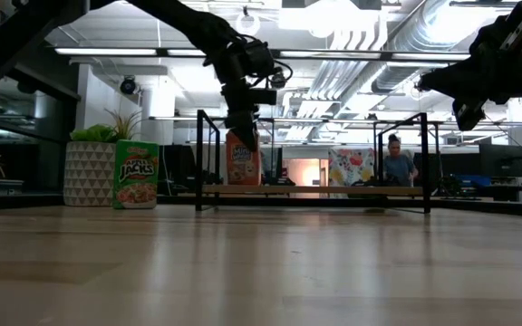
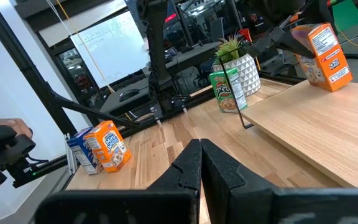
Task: Stack cereal on shelf
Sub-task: Put the top orange cereal box on the shelf
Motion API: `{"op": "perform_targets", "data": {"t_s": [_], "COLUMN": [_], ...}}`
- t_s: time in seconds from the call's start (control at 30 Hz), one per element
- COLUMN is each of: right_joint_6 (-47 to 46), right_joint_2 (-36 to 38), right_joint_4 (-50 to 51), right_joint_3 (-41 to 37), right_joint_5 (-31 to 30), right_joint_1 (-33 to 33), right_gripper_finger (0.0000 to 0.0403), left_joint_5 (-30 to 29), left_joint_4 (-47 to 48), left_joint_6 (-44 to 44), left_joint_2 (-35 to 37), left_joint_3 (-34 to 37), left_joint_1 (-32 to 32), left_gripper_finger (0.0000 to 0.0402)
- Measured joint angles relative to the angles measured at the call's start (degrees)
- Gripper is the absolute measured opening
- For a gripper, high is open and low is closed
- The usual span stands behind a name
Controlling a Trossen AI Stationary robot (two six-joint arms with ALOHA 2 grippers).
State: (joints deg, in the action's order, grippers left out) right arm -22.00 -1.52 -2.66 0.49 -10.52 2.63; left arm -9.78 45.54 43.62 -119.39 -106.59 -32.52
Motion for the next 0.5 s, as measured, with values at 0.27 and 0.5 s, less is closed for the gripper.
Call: {"op": "perform_targets", "data": {"t_s": [0.27,0.5], "right_joint_6": [0.0,0.0], "right_joint_2": [0.0,0.0], "right_joint_4": [0.0,0.0], "right_joint_3": [0.0,0.0], "right_joint_5": [0.0,0.0], "right_joint_1": [0.0,0.0], "right_gripper_finger": [0.0,0.0], "left_joint_5": [0.1,-0.4], "left_joint_4": [-0.3,-0.3], "left_joint_6": [0.1,2.4], "left_joint_2": [0.0,0.0], "left_joint_3": [0.0,0.0], "left_joint_1": [0.0,-0.1], "left_gripper_finger": [0.0251,0.025]}}
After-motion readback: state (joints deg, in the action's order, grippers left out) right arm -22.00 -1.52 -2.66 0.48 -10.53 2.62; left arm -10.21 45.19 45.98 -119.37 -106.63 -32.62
